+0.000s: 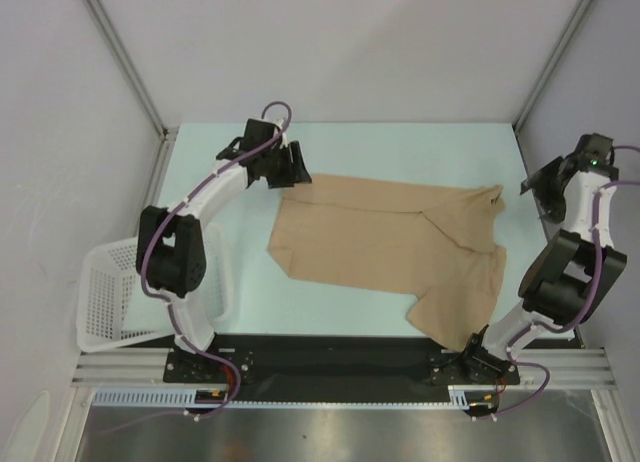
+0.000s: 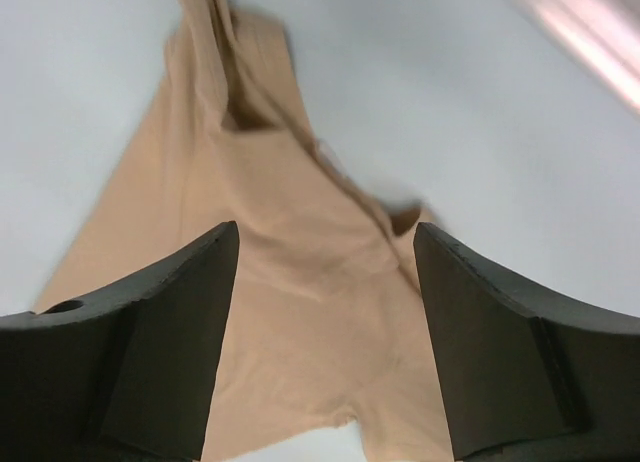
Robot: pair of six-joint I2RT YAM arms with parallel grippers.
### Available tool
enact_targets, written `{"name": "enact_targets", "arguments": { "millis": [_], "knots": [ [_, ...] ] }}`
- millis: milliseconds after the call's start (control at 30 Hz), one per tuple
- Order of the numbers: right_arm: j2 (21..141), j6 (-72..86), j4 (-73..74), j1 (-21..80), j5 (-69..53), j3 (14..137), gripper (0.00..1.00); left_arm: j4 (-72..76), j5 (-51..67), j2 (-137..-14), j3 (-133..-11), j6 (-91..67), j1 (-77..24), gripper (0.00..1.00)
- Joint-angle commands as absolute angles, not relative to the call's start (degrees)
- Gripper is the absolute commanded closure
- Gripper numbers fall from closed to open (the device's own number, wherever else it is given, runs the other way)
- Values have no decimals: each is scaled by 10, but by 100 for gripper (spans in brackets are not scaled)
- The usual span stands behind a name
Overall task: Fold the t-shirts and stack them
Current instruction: Fold the tshirt
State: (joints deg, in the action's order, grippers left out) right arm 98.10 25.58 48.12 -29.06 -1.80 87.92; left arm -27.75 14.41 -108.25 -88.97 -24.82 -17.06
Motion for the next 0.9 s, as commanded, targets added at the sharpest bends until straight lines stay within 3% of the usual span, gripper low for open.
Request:
{"name": "enact_targets", "arguments": {
  "millis": [0, 200, 333, 567, 867],
  "knots": [
    [952, 282, 461, -238, -66, 774, 24, -270, 195, -1028, -821, -211, -199, 39],
    [887, 362, 317, -184, -180, 589, 20, -236, 269, -936, -688, -202, -226, 41],
    [897, 356, 297, -180, -185, 549, 21, -243, 282, -901, -653, -188, -232, 42],
    [901, 371, 225, -174, -185, 498, 37, -288, 267, -888, -671, -156, -232, 42],
    [894, 355, 228, -200, -156, 507, 43, -295, 265, -887, -671, -155, -232, 42]
  ]
}}
